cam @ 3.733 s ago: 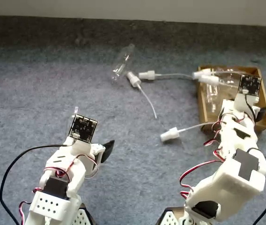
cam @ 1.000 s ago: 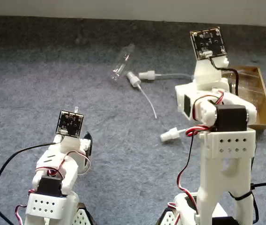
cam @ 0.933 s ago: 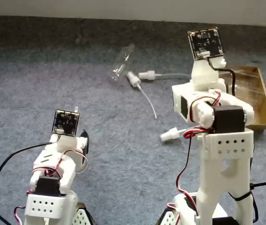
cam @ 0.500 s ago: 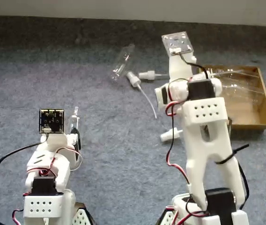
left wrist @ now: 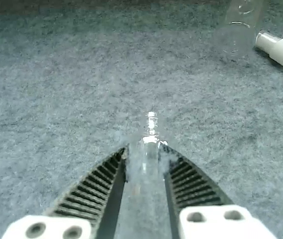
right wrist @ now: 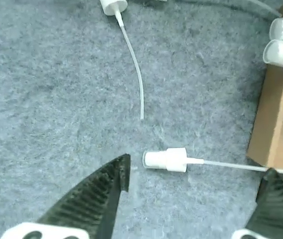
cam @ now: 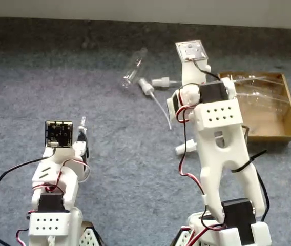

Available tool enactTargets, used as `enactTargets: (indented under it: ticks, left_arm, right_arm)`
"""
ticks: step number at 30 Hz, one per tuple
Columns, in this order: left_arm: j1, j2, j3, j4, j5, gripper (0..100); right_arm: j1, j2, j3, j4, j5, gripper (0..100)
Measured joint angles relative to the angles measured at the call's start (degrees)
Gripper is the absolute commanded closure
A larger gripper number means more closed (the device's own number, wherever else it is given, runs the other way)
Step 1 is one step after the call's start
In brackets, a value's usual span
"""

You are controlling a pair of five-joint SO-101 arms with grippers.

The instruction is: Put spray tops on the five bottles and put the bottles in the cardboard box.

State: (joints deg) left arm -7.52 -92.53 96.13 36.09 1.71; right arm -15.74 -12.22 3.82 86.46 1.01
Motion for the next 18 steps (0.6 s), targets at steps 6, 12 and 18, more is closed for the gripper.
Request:
enactTargets:
  ticks: [6, 12, 18]
  left_arm:
    - [0.88, 0.00, 0.00, -1.32, -2.46, 93]
    - [1.14, 0.00, 0.00, -1.32, -2.64, 93]
    - [1.14, 0.00, 0.00, -1.32, -2.64, 93]
  right_arm:
    - [0.00, 0.00, 0.00, 10.11, -0.44, 62.7]
    - [0.35, 0.00, -0.09, 12.48, -0.44, 62.7]
    - [0.70, -1.14, -0.09, 12.48, -0.53, 62.7]
